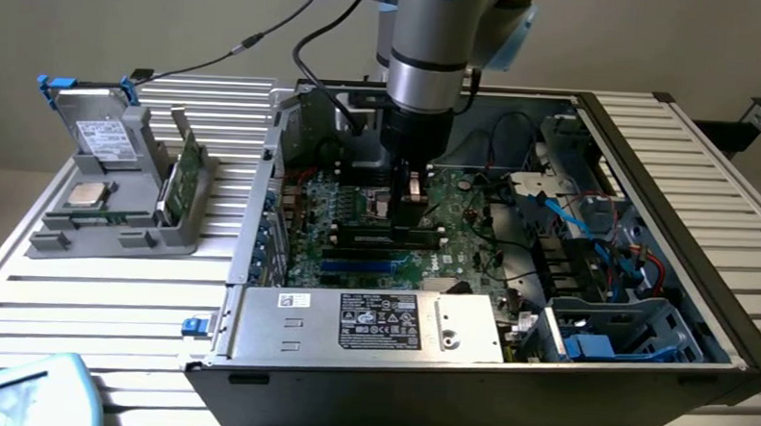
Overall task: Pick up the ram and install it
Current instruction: 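Insert the ram into the slot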
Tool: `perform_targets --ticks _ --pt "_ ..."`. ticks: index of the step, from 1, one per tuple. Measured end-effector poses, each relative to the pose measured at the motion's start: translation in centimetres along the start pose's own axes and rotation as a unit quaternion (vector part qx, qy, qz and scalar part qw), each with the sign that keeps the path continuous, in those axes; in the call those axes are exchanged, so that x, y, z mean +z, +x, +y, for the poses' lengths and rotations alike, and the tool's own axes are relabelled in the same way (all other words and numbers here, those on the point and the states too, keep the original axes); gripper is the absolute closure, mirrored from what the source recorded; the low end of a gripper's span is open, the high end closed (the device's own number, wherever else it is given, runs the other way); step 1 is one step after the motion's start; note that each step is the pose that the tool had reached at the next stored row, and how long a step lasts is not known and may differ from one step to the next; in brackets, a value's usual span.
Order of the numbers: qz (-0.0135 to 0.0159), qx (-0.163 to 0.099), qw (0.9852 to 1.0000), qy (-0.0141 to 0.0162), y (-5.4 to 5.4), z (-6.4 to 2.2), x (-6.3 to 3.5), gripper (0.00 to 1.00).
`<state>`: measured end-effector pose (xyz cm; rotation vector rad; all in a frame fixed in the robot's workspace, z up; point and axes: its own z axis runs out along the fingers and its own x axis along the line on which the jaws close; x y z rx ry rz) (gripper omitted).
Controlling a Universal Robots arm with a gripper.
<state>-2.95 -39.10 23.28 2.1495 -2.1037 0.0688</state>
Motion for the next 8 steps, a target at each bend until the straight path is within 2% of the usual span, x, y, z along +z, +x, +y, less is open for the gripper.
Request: perform_targets --ticks 8 --pt "0.0000 0.000 1.0000 0.0000 0.01 0.00 -0.09 0.54"
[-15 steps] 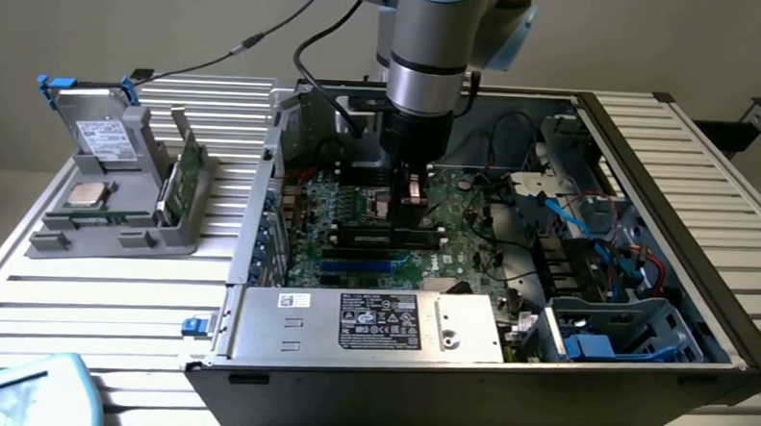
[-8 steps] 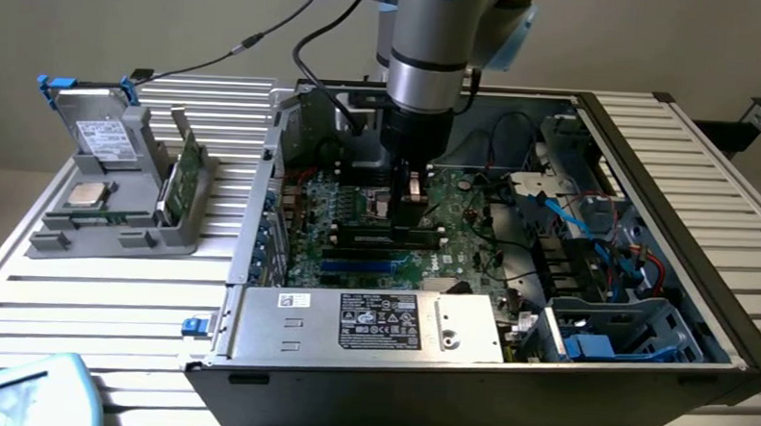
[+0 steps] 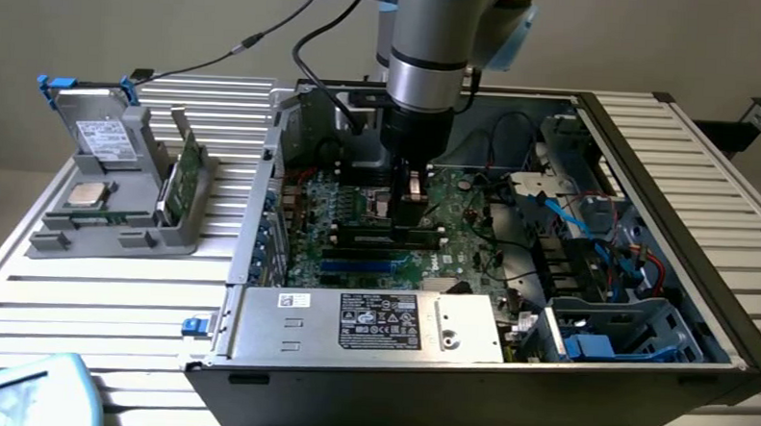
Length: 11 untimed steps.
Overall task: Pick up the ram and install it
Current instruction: 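Insert the ram into the slot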
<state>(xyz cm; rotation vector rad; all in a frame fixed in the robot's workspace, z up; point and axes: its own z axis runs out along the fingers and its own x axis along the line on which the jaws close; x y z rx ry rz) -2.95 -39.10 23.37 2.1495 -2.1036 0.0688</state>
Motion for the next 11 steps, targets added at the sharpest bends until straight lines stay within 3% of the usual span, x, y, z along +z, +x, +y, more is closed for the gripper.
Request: perform_targets --ticks 6,11 --pt "0.0001 0.000 1.0000 -0.0005 0.0 -0.42 -0.07 0.54" --pt "0.0000 -0.001 1.0000 -0.0055 0.1 -1.85 -0.16 0.54"
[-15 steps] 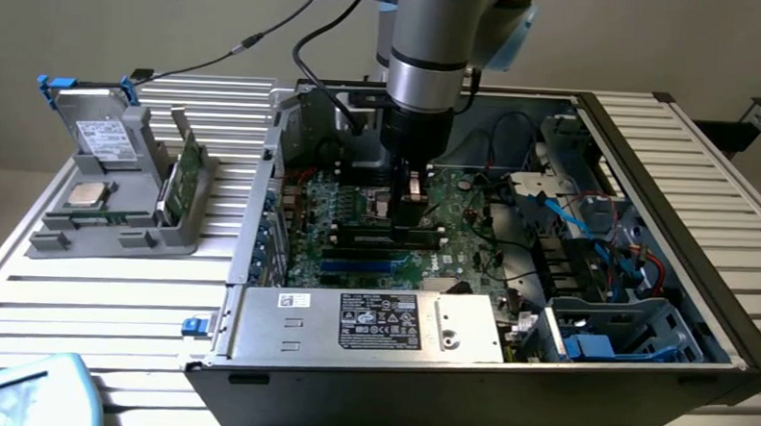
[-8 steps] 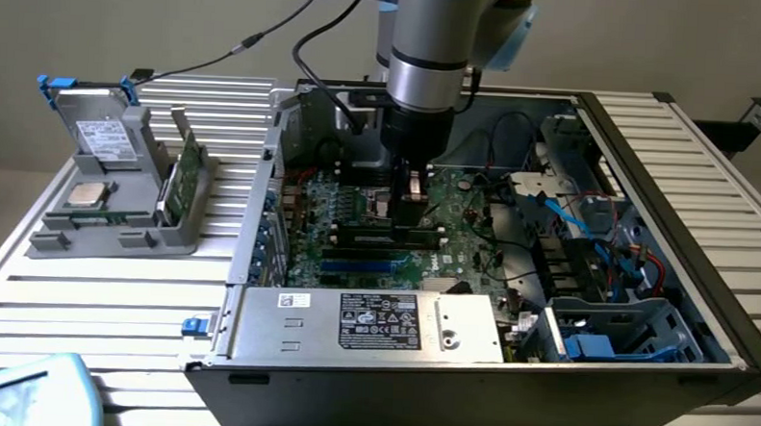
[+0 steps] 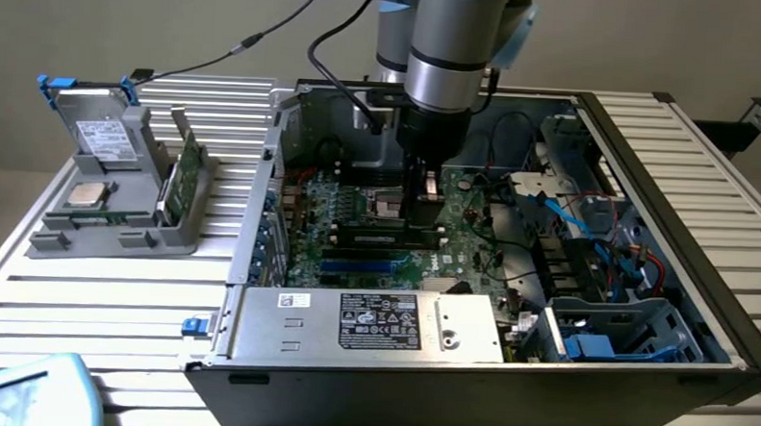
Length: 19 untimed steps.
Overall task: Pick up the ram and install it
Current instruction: 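Insert the ram into the slot, then press down the ram until it locks into place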
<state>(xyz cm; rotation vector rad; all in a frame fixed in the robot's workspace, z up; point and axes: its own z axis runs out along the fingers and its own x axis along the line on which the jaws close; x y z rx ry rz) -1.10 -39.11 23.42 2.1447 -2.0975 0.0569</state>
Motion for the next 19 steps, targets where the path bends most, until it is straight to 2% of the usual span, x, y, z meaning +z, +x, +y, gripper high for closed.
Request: perform_targets --ticks 3,9,10,11,13,14,16,19 --pt "-0.0001 -0.001 1.0000 -0.0039 0.02 -0.73 -0.05 0.54" --pt "-0.0002 -0.001 1.0000 -0.0040 0.02 -0.76 -0.05 0.56" --pt "-0.0001 -0.001 1.0000 -0.0040 0.02 -0.75 -0.05 0.69" --pt "-0.0002 -0.001 1.0000 -0.0040 0.02 -0.76 -0.05 0.69" --pt "-0.0002 -0.001 1.0000 -0.0040 0.02 -0.75 -0.08 0.81" --pt "-0.0003 -0.001 1.0000 -0.0040 0.02 -0.75 -0.09 0.81" --pt "-0.0002 -0.001 1.0000 -0.0040 0.02 -0.75 -0.12 0.89" --pt "-0.0002 -0.001 1.0000 -0.0040 0.03 -0.74 -0.14 0.89"
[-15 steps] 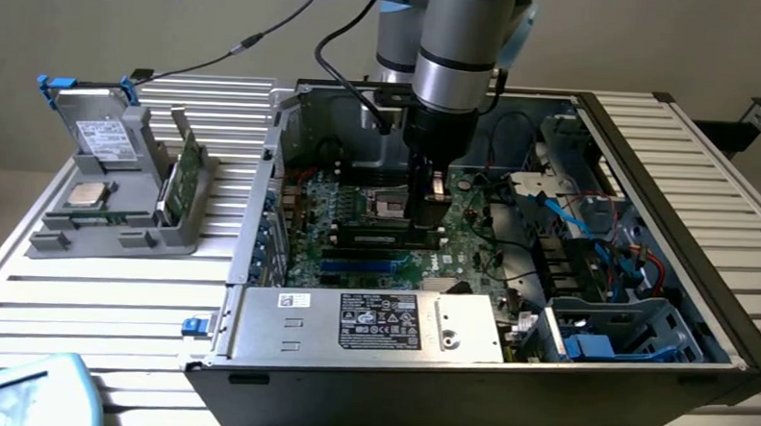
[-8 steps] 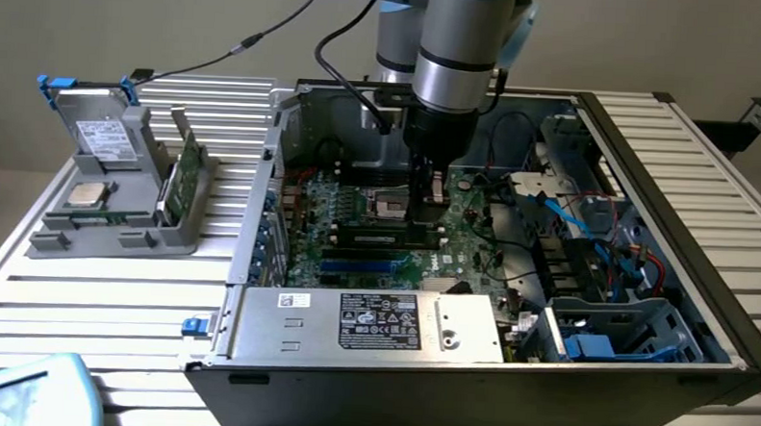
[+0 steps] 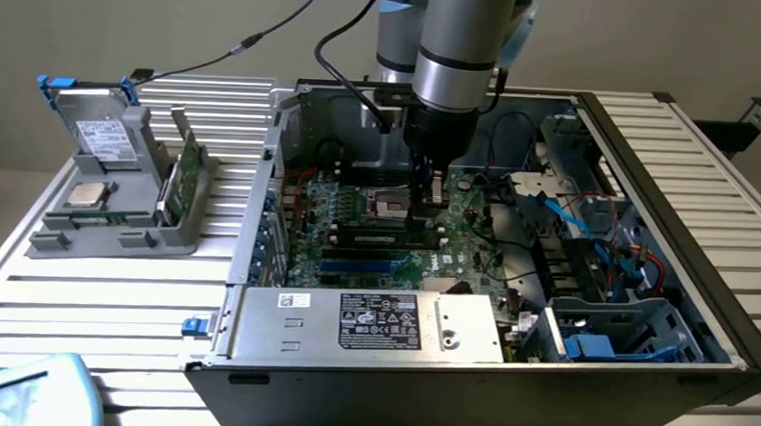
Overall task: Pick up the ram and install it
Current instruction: 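Press down the ram until it locks into place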
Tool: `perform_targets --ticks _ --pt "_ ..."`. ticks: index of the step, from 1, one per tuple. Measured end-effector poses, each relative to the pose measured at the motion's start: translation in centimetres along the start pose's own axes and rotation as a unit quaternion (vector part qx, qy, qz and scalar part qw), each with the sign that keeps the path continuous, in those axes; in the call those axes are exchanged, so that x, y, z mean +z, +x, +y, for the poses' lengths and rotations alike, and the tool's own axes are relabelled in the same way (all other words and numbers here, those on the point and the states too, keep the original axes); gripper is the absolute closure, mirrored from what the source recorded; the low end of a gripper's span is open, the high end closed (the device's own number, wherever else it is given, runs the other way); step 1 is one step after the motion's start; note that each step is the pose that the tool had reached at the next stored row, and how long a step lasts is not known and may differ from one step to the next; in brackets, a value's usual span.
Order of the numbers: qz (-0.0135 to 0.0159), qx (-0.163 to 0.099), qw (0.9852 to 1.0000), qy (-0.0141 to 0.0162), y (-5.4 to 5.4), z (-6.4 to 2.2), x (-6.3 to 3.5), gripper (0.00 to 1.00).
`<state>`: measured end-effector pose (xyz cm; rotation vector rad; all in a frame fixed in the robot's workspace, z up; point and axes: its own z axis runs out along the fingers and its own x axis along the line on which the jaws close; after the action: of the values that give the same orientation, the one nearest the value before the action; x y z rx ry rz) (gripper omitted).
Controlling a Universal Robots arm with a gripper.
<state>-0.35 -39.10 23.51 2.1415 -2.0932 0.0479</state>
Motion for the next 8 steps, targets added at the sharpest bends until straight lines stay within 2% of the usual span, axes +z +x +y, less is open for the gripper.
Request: perform_targets --ticks 5,6,8 --pt "-0.0004 0.000 1.0000 0.0000 0.00 0.00 -0.01 0.89" --pt "-0.0017 0.000 1.0000 0.0001 0.00 0.01 -0.01 0.89" --pt "-0.0074 0.000 1.0000 0.0024 0.00 0.00 -0.02 0.89"
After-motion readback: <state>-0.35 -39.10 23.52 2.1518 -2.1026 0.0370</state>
